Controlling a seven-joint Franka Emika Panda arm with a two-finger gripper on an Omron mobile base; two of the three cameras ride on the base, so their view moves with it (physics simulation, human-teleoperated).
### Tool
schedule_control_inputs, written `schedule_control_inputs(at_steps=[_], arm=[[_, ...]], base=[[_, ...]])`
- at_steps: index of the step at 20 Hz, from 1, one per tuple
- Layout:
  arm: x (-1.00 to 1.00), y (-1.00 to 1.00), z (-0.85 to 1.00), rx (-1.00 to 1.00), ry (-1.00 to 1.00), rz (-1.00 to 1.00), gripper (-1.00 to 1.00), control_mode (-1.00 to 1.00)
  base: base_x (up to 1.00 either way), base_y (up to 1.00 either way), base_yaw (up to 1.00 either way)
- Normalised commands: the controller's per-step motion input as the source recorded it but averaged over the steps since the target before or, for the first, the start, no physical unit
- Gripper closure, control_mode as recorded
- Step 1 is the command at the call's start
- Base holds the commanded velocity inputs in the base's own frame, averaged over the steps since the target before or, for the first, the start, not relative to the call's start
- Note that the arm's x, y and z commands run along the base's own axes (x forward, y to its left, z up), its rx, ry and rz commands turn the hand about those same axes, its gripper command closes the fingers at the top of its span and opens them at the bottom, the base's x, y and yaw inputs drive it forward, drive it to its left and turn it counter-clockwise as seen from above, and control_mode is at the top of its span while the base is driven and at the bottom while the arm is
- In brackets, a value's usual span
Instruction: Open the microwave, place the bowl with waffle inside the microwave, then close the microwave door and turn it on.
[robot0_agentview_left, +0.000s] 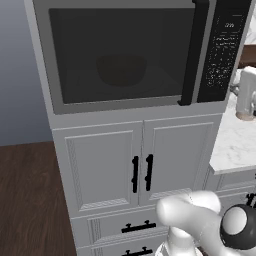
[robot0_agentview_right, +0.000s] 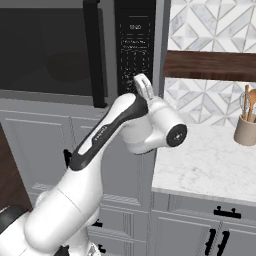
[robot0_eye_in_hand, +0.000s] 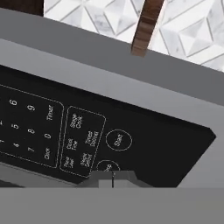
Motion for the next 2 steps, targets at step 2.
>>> schedule_control_inputs(at_steps=[2], arm=[[-1.00,0.00,0.17,0.00,-0.07,0.00,1.00,-1.00]], base=[[0.00,0.00,0.00]])
